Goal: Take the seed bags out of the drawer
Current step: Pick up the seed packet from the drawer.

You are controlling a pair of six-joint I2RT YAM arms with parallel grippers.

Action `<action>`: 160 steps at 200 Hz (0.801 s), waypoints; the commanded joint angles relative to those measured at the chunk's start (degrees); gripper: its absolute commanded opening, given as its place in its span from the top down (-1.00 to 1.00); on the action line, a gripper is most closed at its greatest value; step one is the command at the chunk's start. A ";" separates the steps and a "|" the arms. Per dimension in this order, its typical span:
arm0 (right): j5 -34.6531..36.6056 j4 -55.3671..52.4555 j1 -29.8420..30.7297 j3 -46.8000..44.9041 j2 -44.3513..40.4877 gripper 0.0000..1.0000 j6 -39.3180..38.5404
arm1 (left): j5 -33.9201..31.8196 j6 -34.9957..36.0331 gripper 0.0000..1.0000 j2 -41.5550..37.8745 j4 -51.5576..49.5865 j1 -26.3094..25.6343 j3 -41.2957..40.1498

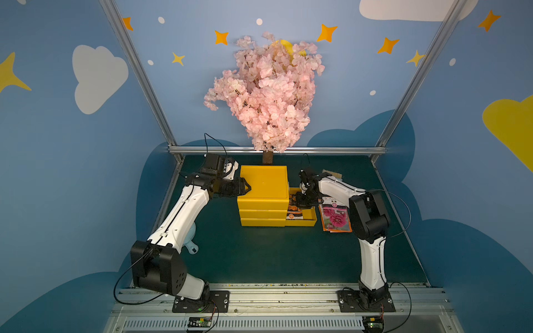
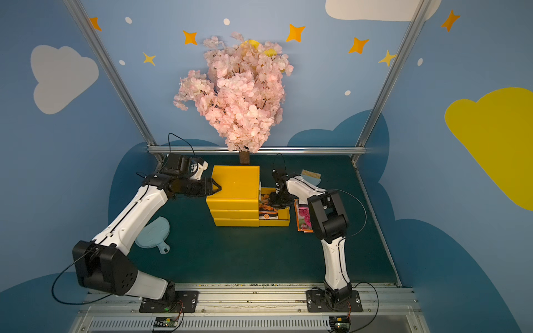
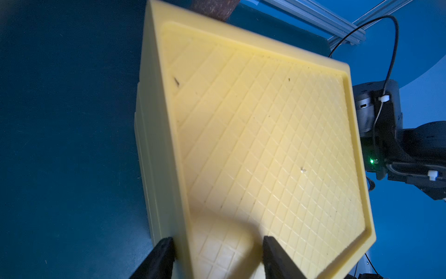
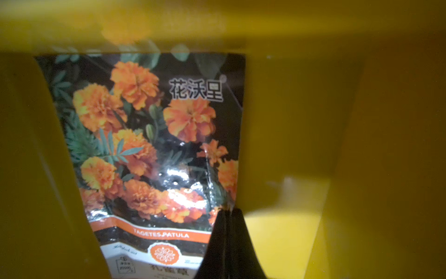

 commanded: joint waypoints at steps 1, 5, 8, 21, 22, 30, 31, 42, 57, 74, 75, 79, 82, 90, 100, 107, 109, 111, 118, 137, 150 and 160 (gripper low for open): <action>-1.45 1.37 -0.32 -0.56 -3.03 1.00 0.40 | -0.78 1.05 -0.20 1.98 -5.00 -1.31 -2.74; -1.61 1.30 -0.30 -0.56 -3.42 1.00 0.40 | -0.79 0.99 -0.20 1.92 -5.00 -1.26 -2.70; -1.69 1.33 -0.31 -0.56 -3.77 1.00 0.38 | -0.86 0.99 -0.20 1.89 -5.00 -1.25 -2.70; -2.01 1.28 -0.41 -0.74 -5.32 1.00 0.30 | -0.77 1.02 -0.20 1.83 -5.09 -1.28 -2.70; -2.01 1.25 -0.41 -0.74 -5.40 1.00 0.31 | -0.79 1.00 -0.20 1.82 -5.09 -1.27 -2.70; -2.10 1.09 -0.50 -0.82 -6.37 1.00 0.17 | -0.78 1.06 -0.20 1.89 -5.09 -1.21 -2.70; -2.10 1.06 -0.50 -0.82 -6.50 1.00 0.16 | -0.88 1.02 -0.20 1.89 -5.09 -1.23 -2.70; -1.97 0.46 -0.58 -0.65 -7.74 1.00 -0.24 | -0.89 1.00 -0.20 1.73 -5.09 -1.26 -2.70; -1.16 -0.64 -0.65 -0.24 -9.36 1.00 -0.92 | -0.81 1.04 -0.20 1.63 -5.09 -1.25 -2.70; -0.27 -2.37 -0.85 0.42 -10.78 1.00 -1.81 | -0.72 1.06 -0.20 1.54 -5.09 -1.26 -2.78; -0.17 -2.51 -0.85 0.50 -10.85 1.00 -1.89 | -0.67 1.06 -0.20 1.54 -5.05 -1.21 -2.78; 0.04 -2.98 -0.91 0.63 -11.12 1.00 -2.09 | -0.71 1.02 -0.20 1.55 -5.04 -1.28 -2.78; 0.20 -3.31 -0.94 0.73 -11.36 1.00 -2.31 | -0.65 1.00 -0.20 1.57 -5.08 -1.31 -2.74; 0.68 -4.06 -0.98 0.93 -11.90 1.00 -2.70 | -0.76 0.98 -0.20 1.54 -5.09 -1.26 -2.70; 1.14 -5.16 -1.17 1.19 -12.62 1.00 -3.14 | -0.62 1.04 -0.20 1.41 -5.09 -1.26 -2.70; 1.61 -5.71 -1.22 1.20 -13.02 1.00 -3.44 | -0.56 1.03 -0.20 1.54 -5.01 -1.26 -2.70; 1.71 -5.86 -1.21 1.20 -13.21 1.00 -3.50 | -0.57 1.06 -0.20 1.49 -5.00 -1.26 -2.70; 1.82 -5.94 -1.27 1.17 -13.32 1.00 -3.58 | -0.55 1.06 -0.20 1.46 -5.00 -1.26 -2.70; 2.16 -6.56 -1.41 1.06 -13.81 1.00 -3.87 | -0.57 1.02 -0.20 1.44 -5.00 -1.26 -2.70; 2.75 -7.29 -1.80 0.44 -15.41 1.00 -4.25 | -0.38 1.04 -0.20 1.47 -4.78 -1.21 -2.82; 2.91 -7.70 -2.12 0.06 -16.53 1.00 -4.56 | -0.16 0.99 -0.20 1.39 -4.61 -1.26 -2.96; 3.03 -8.08 -2.53 -0.27 -17.49 1.00 -4.74 | -0.13 1.03 -0.20 1.44 -4.61 -1.26 -2.96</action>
